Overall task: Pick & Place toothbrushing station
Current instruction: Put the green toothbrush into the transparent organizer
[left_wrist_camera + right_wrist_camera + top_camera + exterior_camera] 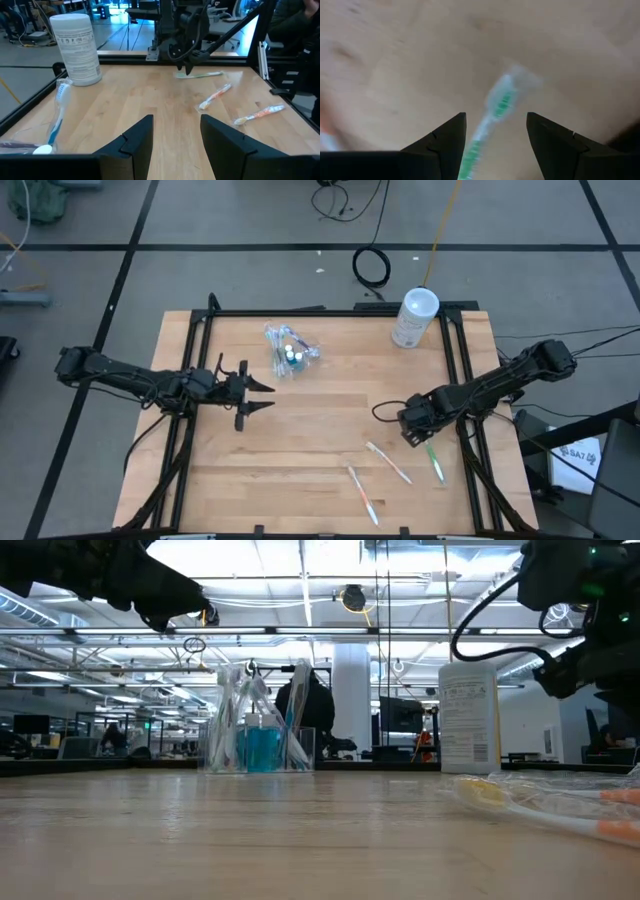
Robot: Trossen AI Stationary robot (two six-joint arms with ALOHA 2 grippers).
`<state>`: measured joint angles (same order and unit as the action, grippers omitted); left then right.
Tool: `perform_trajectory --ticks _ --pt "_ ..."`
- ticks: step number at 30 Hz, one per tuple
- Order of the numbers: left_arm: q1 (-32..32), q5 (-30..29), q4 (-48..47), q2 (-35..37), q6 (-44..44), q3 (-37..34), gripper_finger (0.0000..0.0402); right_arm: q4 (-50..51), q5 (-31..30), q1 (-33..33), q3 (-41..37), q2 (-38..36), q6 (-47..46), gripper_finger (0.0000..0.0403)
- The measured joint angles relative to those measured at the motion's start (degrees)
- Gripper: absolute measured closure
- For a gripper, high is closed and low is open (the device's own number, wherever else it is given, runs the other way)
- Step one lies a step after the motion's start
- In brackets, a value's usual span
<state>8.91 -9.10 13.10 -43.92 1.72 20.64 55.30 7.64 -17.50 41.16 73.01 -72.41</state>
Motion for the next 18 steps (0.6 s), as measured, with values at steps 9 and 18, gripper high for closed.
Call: perform_trajectory --ticks 9,18 --pt "0.0 0.0 0.0 0.0 0.1 0.0 0.0231 -10.3 0.3 0.0 -7.6 -0.2 1.1 0.0203" --pt "0.0 0.0 0.0 0.0 0.1 0.0 0.0231 -11.4 -1.0 0.0 -9.1 -0.2 5.4 0.0277"
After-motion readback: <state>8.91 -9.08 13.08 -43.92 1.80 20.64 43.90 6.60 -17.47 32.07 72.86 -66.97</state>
